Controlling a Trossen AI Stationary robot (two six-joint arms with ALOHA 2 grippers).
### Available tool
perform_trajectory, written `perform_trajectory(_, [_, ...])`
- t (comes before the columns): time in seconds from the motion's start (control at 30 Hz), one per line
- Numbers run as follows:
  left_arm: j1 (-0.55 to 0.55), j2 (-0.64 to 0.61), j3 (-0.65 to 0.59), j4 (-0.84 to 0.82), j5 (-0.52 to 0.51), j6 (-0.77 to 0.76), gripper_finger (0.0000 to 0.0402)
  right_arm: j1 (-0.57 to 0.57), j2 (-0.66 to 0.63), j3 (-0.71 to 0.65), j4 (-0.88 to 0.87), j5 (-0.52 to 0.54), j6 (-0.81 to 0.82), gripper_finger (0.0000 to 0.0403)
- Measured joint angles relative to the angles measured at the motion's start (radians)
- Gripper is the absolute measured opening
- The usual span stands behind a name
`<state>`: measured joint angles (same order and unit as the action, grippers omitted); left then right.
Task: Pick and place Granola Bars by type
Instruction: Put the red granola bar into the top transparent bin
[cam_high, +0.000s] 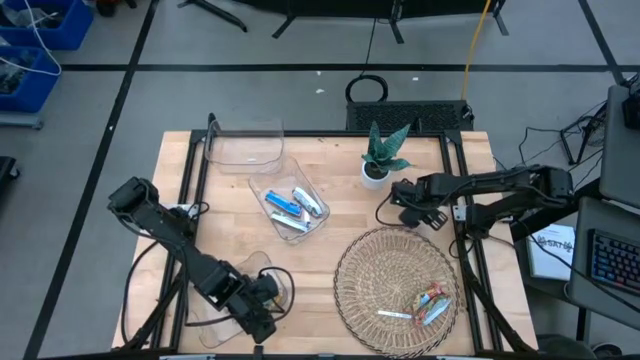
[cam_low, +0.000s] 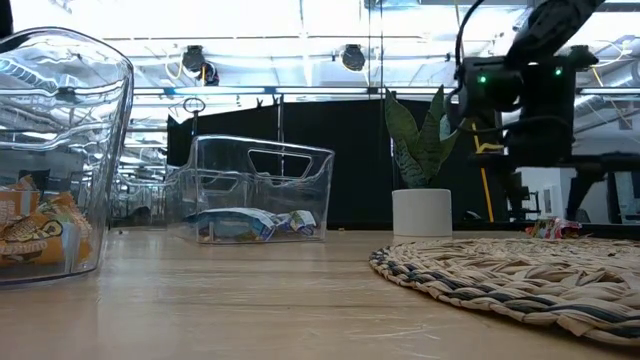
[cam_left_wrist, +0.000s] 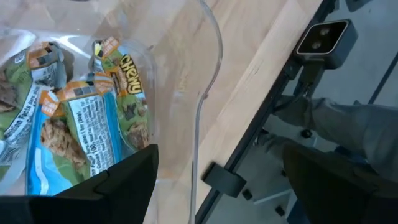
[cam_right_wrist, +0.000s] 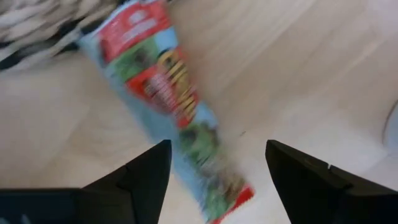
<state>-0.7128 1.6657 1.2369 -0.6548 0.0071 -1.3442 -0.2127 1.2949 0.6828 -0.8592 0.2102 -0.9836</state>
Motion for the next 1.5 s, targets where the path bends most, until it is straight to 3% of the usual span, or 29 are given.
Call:
perform_trajectory(0.13, [0.001, 0.0, 0.0, 0.009, 0.001, -0.001, 0.0344, -0.014, 0.0, -0.048, 0.076, -0.001, -0.035, 0.0239])
perform_trajectory(0.23, [0.002, 0.0, 0.0, 0.009, 0.014, -0.004, 0.0344, -0.013, 0.0, -0.068, 0.081, 0.003, -0.03, 0.0207])
perform_trajectory(0.33, [0.002, 0.0, 0.0, 0.009, 0.027, -0.004, 0.0344, -0.013, 0.0, -0.07, 0.056, 0.029, 0.03, 0.0144])
perform_trajectory(0.47, [0.006, 0.0, 0.0, 0.021, 0.008, 0.01, 0.0344, -0.009, 0.0, -0.02, -0.042, 0.05, 0.189, 0.003])
perform_trajectory(0.63, [0.018, -0.028, 0.001, 0.06, -0.127, 0.171, 0.0344, -0.007, -0.043, 0.101, -0.206, 0.045, 0.369, 0.0014])
perform_trajectory(0.77, [0.067, -0.06, 0.001, 0.118, -0.18, 0.391, 0.0344, 0.023, -0.109, 0.272, -0.382, -0.085, 0.455, 0.0006])
perform_trajectory(0.9, [0.126, -0.096, 0.001, 0.213, -0.248, 0.707, 0.0344, 0.092, -0.15, 0.492, -0.431, -0.314, 0.656, 0.0003])
perform_trajectory(1.0, [0.174, -0.129, 0.001, 0.315, -0.323, 0.91, 0.0344, 0.168, -0.173, 0.623, -0.283, -0.377, 0.865, 0.0002])
perform_trajectory(1.17, [0.269, -0.18, 0.001, 0.55, -0.509, 1.229, 0.0344, 0.279, -0.184, 0.679, 0.164, -0.311, 1.09, 0.0001])
perform_trajectory(1.33, [0.34, -0.185, 0.001, 0.903, -0.537, 1.618, 0.0344, 0.337, -0.129, 0.68, 0.514, -0.169, 1.111, 0.0001])
perform_trajectory(1.5, [0.402, -0.178, 0.001, 1.012, -0.618, 1.739, 0.0344, 0.341, -0.051, 0.679, 0.627, -0.157, 1.111, 0.0])
